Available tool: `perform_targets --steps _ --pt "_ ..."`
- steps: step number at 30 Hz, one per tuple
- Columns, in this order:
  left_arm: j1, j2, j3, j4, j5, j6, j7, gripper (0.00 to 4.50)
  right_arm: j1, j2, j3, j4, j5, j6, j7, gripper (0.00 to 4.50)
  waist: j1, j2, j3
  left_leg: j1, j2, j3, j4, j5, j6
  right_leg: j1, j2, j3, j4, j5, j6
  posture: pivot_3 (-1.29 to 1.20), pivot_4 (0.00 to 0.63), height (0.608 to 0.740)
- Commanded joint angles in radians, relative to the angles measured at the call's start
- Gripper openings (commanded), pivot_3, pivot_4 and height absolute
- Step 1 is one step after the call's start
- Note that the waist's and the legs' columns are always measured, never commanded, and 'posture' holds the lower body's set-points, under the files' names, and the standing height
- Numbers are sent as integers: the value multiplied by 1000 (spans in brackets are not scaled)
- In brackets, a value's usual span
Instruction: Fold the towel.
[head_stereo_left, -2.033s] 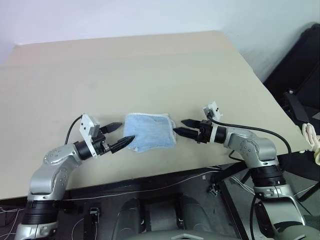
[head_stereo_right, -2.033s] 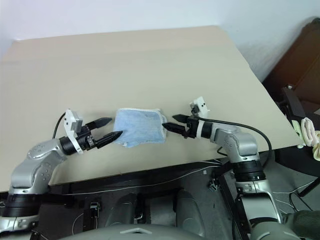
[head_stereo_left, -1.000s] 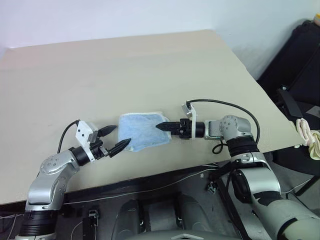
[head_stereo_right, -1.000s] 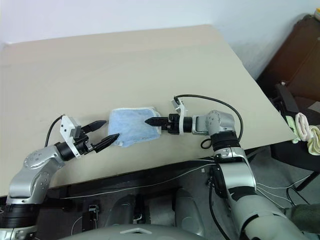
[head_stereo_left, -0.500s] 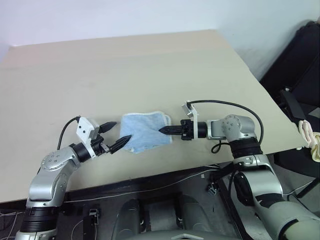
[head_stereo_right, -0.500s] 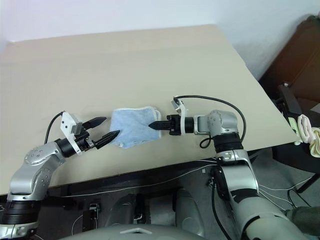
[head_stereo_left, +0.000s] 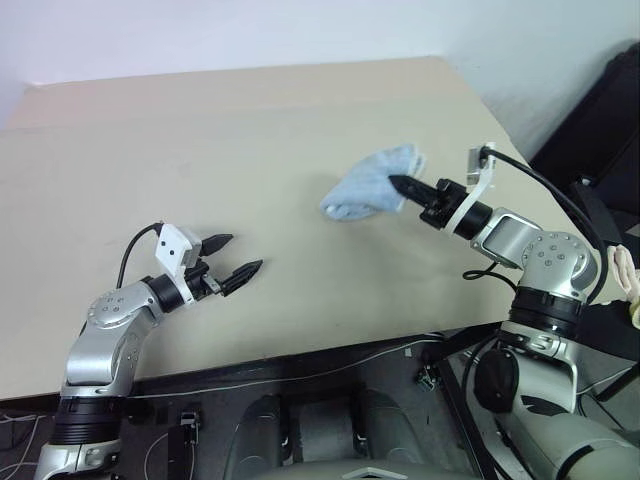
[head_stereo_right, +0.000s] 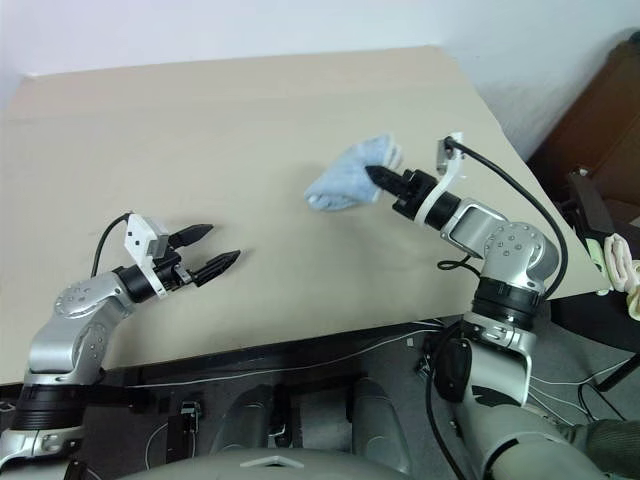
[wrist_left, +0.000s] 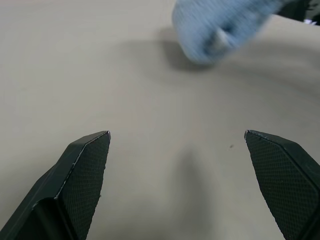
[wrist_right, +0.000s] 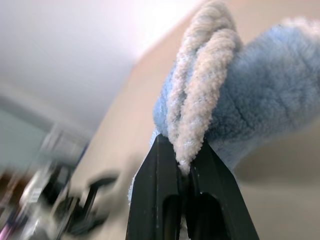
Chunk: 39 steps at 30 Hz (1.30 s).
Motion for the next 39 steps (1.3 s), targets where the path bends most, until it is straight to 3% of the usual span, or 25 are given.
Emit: perform_targets --steps 1,8,12,15,25,34,39 --pt "-33 1 -11 15 2 -13 -16 4500 -82 31 -100 67 7 -200 -142 15 -5 0 0 0 -1 0 0 0 0 0 1 0 0 0 0 0 150 740" --pt "-80 -15 -52 28 15 -5 -14 4500 -218 -41 -248 509 1 -563 -278 15 -3 1 1 0 -1 0 1 0 0 0 2 0 0 0 1 0 150 740" --pt "-75 -27 -61 15 21 -3 -1 4500 -207 -88 -260 648 8 -631 -304 15 -1 2 1 0 -2 0 1 0 1 2 1 0 0 -1 3 0 150 740" --pt "-62 -28 -59 3 20 -1 10 4500 -154 -76 -251 617 24 -614 -319 15 -5 2 1 0 -2 0 0 0 1 2 1 0 0 0 4 0 150 740" --pt "-51 -17 -55 -72 0 67 52 4500 41 75 -215 249 158 -450 -496 15 -3 3 1 7 0 -1 1 0 1 7 2 0 1 0 5 0 150 740" --pt "-69 -26 -65 -59 3 79 47 4500 62 167 -164 113 234 -431 -616 15 -5 3 1 9 0 0 0 0 1 8 2 0 3 0 5 0 150 740" --pt "-71 -21 -61 -40 10 67 38 4500 87 142 -146 181 197 -478 -631 1472 -4 3 1 9 0 0 0 0 1 8 2 1 3 0 5 0 150 740"
